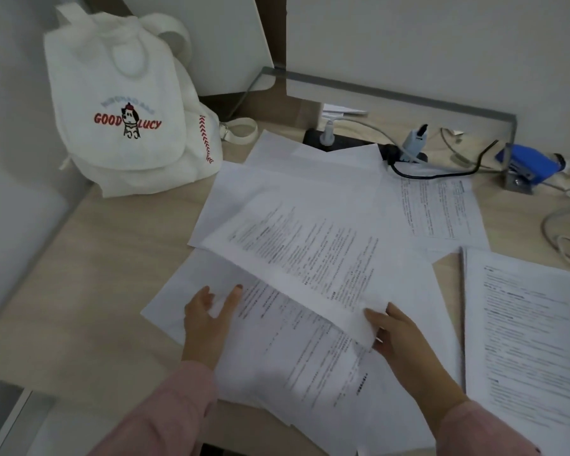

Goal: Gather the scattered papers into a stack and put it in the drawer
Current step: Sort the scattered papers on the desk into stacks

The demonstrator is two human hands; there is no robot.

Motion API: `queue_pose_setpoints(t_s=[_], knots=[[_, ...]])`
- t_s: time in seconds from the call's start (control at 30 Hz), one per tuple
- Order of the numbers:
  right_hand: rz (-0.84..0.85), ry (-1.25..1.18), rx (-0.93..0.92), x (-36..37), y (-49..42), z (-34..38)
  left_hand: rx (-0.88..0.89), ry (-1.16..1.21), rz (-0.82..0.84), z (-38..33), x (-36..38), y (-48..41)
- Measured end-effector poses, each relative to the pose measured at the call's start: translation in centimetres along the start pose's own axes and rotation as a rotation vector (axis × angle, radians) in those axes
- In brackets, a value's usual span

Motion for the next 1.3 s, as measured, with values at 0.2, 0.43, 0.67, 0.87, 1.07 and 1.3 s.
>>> queue_pose_setpoints(t_s=[0.2,0.43,0.67,0.87,1.07,1.3], knots=[[0.143,0.164,0.125,3.8,1.2,-3.8,-0.02,0.245,0.343,-2.1,3.3,1.3],[-0.207,0.816,-0.168,1.0,0.0,-2.6,-0.087,0.183,0.104,-0.6,0.3,0.1],[-0.433,1.346,-0.274,-1.5,-1.3,-1.5,-0.124,0.055,0.05,1.5,-3.0,-1.5],[-0.384,1.447,-0.189,-1.7,-2.3,-0.8,-0.145,0.019,0.084,2.3,-3.0,-1.6],[-0.332,1.207,-0.115,-2.2,-2.4,-0.3,-0.163,0.003,0.106,2.5,-2.7,-1.7],[-0.187,1.254,-0.086,-1.0,-2.1,-1.1,-0.165,0.01,0.133,1.6,-2.0,-1.4]])
Point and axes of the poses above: each hand's wrist, its own y-axis away from the middle knuckle, its own x-axis out of the palm, z = x × y, the point moved 6 cm from there along -y, towards the middle knuckle, and after that the axes turned 4 degrees about x, right-handed, at the moved point
